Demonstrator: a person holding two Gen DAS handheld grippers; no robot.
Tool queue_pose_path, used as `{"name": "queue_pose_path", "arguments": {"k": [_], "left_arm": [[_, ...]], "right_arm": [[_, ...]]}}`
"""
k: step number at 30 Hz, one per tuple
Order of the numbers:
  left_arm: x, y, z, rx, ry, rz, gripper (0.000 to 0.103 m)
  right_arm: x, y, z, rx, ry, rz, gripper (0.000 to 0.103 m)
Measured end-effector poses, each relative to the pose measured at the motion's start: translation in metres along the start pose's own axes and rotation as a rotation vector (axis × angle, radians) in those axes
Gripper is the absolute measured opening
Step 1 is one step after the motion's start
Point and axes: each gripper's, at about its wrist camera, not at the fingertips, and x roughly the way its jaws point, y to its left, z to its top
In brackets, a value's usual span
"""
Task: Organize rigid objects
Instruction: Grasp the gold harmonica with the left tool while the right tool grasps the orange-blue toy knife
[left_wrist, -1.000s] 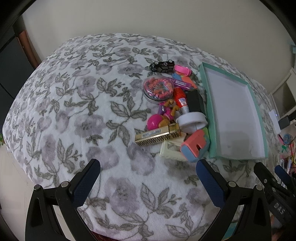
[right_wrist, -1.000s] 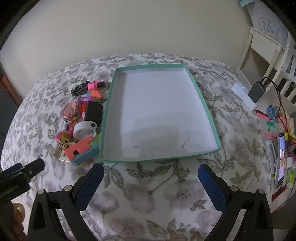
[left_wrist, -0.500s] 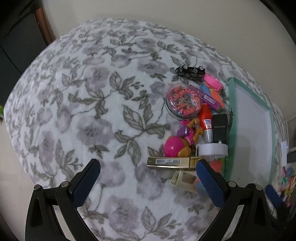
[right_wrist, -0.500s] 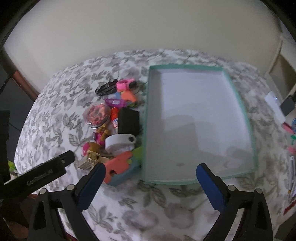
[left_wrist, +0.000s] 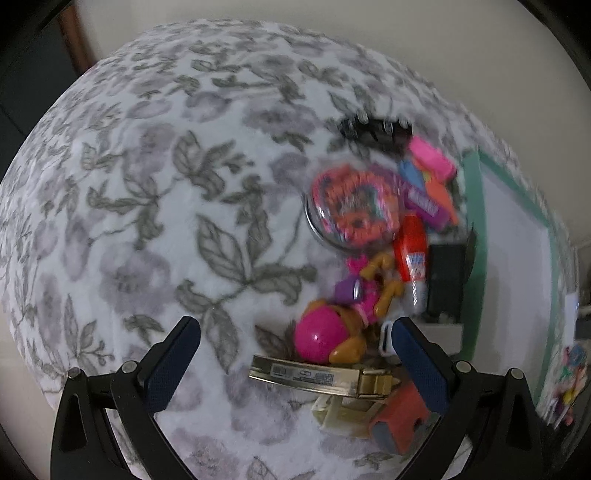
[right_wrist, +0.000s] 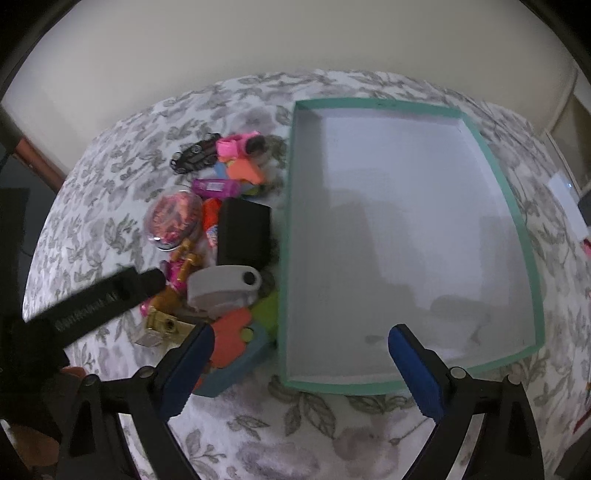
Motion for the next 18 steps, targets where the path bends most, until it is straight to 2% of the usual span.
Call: {"name": "queue_pose_path", "arguments": {"k": [6,10,13,16,18], "left_arm": [[0.011,0.008,-0.014,0.043,0.064,0.037,0.103],[0.012,0.024,-0.023,0.064,0.068,0.147,0.103],[0.020,0.037,-0.027,0.036,0.098,0.166,0.103],[0.028,0.044,-0.033,0.055,0.112,0.233,0.103],[0.031,0.046,-0.040,0.080,0.118,0.249,0.103]], "right_arm": [[-0.008,-0.003,-0.004,-0.008,-0.024,0.000,0.097],[-0.010,-0.003,-0.005,-0.007,-0.025,0.009,0.097],[-0.009,-0.003,-0.007,-0.004,-0.015,0.019,0.097],[-0.008,-0.001,-0.010,-0.013,-0.005,0.029,0.096],[-0.007,0.002,-0.011,-0.024,0.000,0.033,0.094]]}}
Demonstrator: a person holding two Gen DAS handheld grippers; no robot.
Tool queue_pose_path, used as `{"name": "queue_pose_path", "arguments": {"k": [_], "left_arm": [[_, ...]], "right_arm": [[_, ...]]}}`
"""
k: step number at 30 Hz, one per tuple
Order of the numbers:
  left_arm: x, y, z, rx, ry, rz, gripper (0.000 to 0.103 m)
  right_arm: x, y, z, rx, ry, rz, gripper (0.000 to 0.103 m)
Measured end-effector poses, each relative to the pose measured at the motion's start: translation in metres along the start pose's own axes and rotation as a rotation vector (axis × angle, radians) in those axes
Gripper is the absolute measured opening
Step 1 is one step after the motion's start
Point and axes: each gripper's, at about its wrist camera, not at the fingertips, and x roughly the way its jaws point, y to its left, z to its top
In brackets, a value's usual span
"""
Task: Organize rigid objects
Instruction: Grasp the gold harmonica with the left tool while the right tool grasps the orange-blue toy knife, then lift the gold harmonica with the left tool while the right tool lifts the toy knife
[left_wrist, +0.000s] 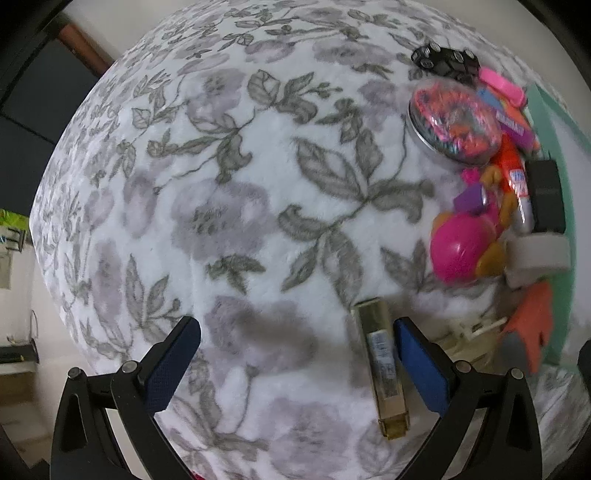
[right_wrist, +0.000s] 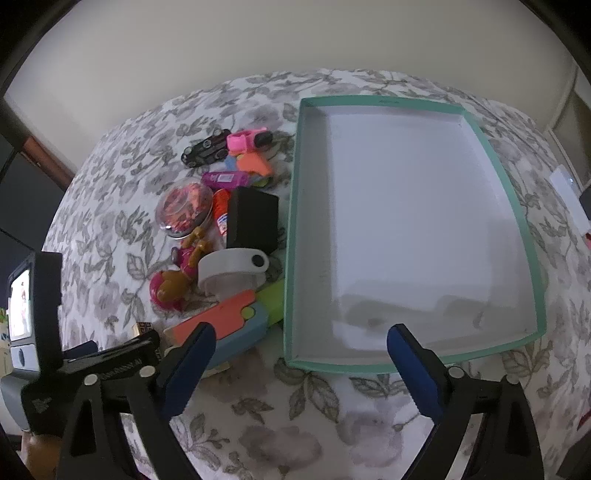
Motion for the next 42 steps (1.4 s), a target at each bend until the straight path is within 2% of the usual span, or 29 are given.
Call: {"name": "queue_pose_path", "arguments": {"k": [3,10,11,13,18,24,32,38,42], "left_arm": [[0.003,0.002,-0.004,0.005,-0.004,0.003,0.100],[-0.005,-0.010,-0.010,0.043,0.006,-0.074,0.065],[-0.007,-0.013,-0.010,0.048,0.006,-0.083,0.062],[-0.008,-0.021,-0.012,0.062,0.005,-0.104,0.048],[-0.009,-0.043,-0.015,0.114,0.003,-0.125,0.032],[-0.012,-0.054,-0.015,0.116,0.004,-0.143,0.028],[-0.010,-0.044,-0.014,0.135,0.003,-0.145,0.029],[-0.010,-0.047,-0.013,0.155,-0.006,-0.130,0.029],[-0.011,-0.051,-0.013,0.151,-0.009,-0.131,0.029]], "right_arm": [[0.002,0.003,-0.002,-0.010,0.012,0.007,0.091],[0.011,0.010,-0.002,0.002,0.045,0.081,0.081],[0.012,0.011,-0.002,0.004,0.047,0.089,0.078],[0.012,0.015,-0.001,0.005,0.046,0.102,0.072],[0.019,0.025,0.000,0.017,0.071,0.161,0.063],[0.032,0.027,-0.001,0.078,0.116,0.211,0.061],[0.042,0.027,0.006,0.132,0.110,0.186,0.063],[0.051,0.038,0.007,0.108,0.112,0.137,0.065],[0.055,0.036,0.006,0.108,0.124,0.150,0.064]]}}
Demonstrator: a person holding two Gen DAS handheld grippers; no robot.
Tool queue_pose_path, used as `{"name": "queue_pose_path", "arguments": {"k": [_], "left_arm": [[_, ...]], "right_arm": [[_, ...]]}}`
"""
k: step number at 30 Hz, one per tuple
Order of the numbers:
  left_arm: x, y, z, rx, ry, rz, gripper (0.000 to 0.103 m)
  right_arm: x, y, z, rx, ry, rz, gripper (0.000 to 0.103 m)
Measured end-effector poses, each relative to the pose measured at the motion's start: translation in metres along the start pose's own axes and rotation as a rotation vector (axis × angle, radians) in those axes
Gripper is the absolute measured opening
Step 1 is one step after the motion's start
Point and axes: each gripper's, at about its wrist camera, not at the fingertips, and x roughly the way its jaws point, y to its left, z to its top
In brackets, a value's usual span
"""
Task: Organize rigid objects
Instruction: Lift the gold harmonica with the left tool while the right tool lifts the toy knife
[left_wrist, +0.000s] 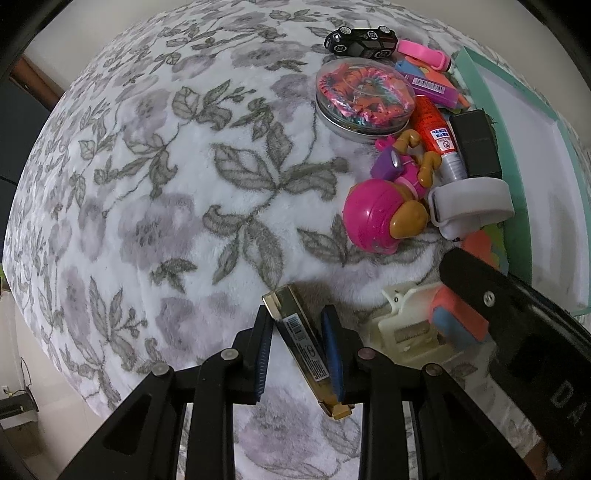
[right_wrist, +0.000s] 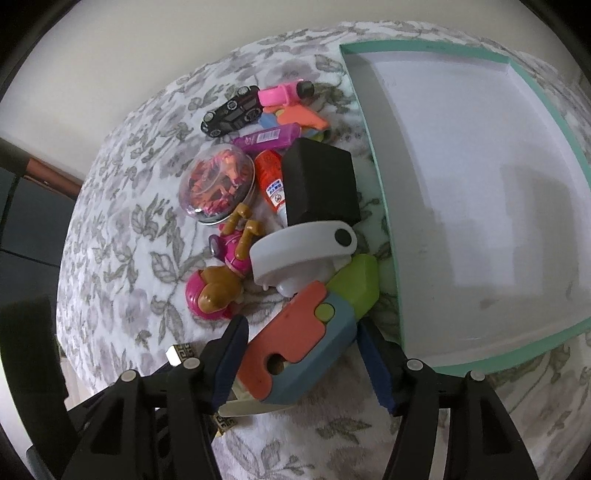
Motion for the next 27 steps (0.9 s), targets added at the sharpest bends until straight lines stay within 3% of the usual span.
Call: {"name": "queue_pose_path", "arguments": {"k": [5,12,15,27], "left_arm": [[-0.001,-0.002,0.000,0.001,-0.003,0.001,0.029],[-0.001,-0.004,-0.001,0.014,-0.007,0.014,0.029],[-0.002,-0.004,0.000,0.006,-0.006,0.010,0.029],[-0.004,-0.021,-0.001,0.058,-0.025,0.061,0.027]], "right_arm": [[-0.002,-0.008,-0.005,0.011,0.034,0.012,0.061],[-0.010,-0.013,-0.014,-0.038,0.086,-0.050,0.059],[-0.008,-0.021,-0.019,-0.052,0.123,-0.079,0.048],[0.007,-0.013,-0.036,-0.135,0.179,-0.116,0.047]]}}
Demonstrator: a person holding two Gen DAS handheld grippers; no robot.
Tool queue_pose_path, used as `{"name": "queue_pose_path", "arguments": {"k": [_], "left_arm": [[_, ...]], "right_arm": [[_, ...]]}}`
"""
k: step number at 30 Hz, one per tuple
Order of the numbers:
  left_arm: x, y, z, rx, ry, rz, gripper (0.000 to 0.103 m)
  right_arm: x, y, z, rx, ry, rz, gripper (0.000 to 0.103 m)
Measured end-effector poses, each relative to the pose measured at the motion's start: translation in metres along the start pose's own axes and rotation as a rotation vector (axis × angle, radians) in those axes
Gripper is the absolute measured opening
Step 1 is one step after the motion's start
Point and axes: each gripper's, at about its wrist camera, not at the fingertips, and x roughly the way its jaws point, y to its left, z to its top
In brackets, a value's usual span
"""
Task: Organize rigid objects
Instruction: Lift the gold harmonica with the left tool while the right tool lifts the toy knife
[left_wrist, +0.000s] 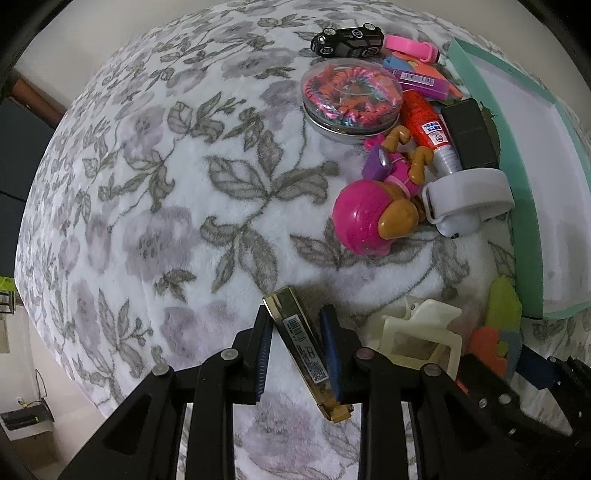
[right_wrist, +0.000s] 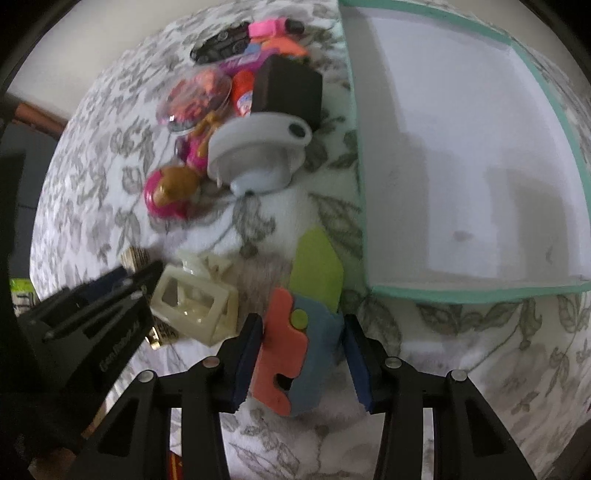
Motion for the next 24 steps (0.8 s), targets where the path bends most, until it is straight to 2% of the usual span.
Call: {"name": "queue_pose_path", "arguments": {"k": [8,15,21,24], "left_arm": [[-0.005,-0.016,-0.001,0.045,-0.014,0.024,0.024],[-0.007,-0.030,-0.002,0.067,-0.017,0.033,0.022],[-0.012,-0.016,0.001,0.024,-0.019,-0.056,0.016],[-0.019,-0.013,0.002,0.013,-0.043,-0.063,0.016]], "right_arm": [[0.006,0.032,-0.021,-0.152,-0.008,-0.144,0.048],[0.006,0.033,-0.026,-0.182,-0.012,-0.158,0.046],[0.004,0.040,-0.024,-0.185,-0.025,-0.153,0.045],[-0.001,0.041,-0.024,-0.180,-0.036,-0.140,0.045]]}}
